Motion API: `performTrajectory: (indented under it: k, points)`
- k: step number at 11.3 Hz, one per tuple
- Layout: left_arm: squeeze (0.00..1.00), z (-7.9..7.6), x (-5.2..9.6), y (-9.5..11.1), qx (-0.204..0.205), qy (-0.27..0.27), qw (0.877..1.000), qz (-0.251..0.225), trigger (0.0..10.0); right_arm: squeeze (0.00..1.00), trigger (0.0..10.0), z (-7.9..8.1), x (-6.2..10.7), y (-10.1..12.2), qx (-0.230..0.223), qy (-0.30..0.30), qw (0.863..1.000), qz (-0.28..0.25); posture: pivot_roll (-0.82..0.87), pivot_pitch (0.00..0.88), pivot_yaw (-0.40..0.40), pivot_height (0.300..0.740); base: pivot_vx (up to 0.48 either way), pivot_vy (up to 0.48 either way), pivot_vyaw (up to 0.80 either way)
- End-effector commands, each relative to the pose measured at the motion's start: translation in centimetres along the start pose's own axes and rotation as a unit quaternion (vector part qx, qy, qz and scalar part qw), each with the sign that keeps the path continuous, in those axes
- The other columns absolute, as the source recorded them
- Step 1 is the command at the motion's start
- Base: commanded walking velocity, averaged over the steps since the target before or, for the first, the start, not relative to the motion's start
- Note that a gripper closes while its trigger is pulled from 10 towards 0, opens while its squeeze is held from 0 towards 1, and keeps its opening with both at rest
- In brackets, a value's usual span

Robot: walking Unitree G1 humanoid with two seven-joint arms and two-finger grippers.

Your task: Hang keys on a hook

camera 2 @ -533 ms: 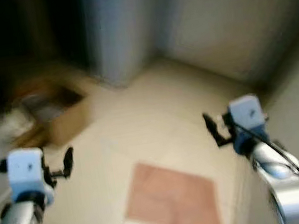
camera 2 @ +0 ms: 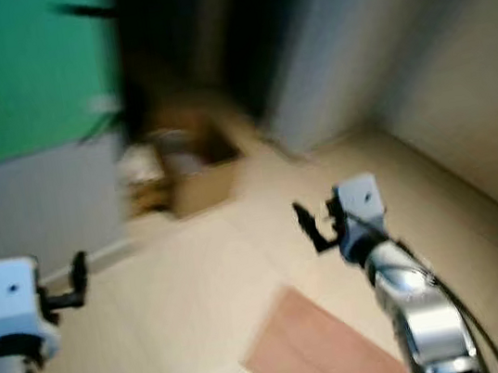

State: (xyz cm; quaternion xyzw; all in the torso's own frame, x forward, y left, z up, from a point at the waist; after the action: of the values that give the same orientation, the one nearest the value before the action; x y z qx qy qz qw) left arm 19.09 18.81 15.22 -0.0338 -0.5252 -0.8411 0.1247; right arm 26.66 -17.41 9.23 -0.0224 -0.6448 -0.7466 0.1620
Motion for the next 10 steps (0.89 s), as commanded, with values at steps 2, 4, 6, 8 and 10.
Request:
performTrajectory:
  k: [2,4,6,8,10]
  points:
    - [0.29,-0.9,-2.2,0.4,0.047,-0.013,0.999,-0.020,10.0,1.00,10.0,-0.6,0.6,-1.5,-0.032,-0.038,0.999,-0.002,0.06,0.000,-0.160,0.740,0.000,0.000,0.80]
    - [0.39,-1.8,-5.7,-1.9,0.100,-0.016,0.995,0.002,10.0,1.00,10.0,-0.7,1.3,-2.1,-0.037,-0.069,0.997,-0.008,-0.02,0.000,-0.131,0.740,0.000,0.000,0.80]
    - [0.80,-3.8,-7.2,-2.4,0.110,-0.043,0.993,0.017,10.0,1.00,10.0,-1.0,1.1,-1.1,-0.008,-0.060,0.998,-0.018,-0.05,0.000,-0.117,0.740,0.000,0.000,0.80]
    - [0.54,-4.6,-6.5,-2.2,0.063,-0.066,0.996,-0.005,10.0,1.00,10.0,-1.1,1.0,-0.1,0.000,-0.069,0.997,-0.020,-0.06,0.000,-0.114,0.740,0.000,0.000,0.40]
    - [0.00,-4.0,-5.6,-3.3,0.023,-0.054,0.998,-0.022,10.0,0.00,10.0,-1.3,1.6,-0.9,-0.024,-0.089,0.996,-0.020,-0.09,0.000,-0.087,0.740,0.000,0.000,0.00]
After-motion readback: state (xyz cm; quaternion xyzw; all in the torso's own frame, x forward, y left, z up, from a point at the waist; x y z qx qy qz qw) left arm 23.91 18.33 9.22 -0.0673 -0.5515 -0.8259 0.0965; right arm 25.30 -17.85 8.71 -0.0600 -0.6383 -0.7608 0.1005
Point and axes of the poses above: a point about 5 cm out from each wrist's last joint towards the gripper, its own x axis pointing back from the gripper into the wrist, its own y axis along the axis of the wrist's last joint, z = x × y, the point moved 1 cm from there along -x, pointing out of the wrist towards the gripper, and after that the axes turned 13 degrees about -x, right-handed, at the moved point
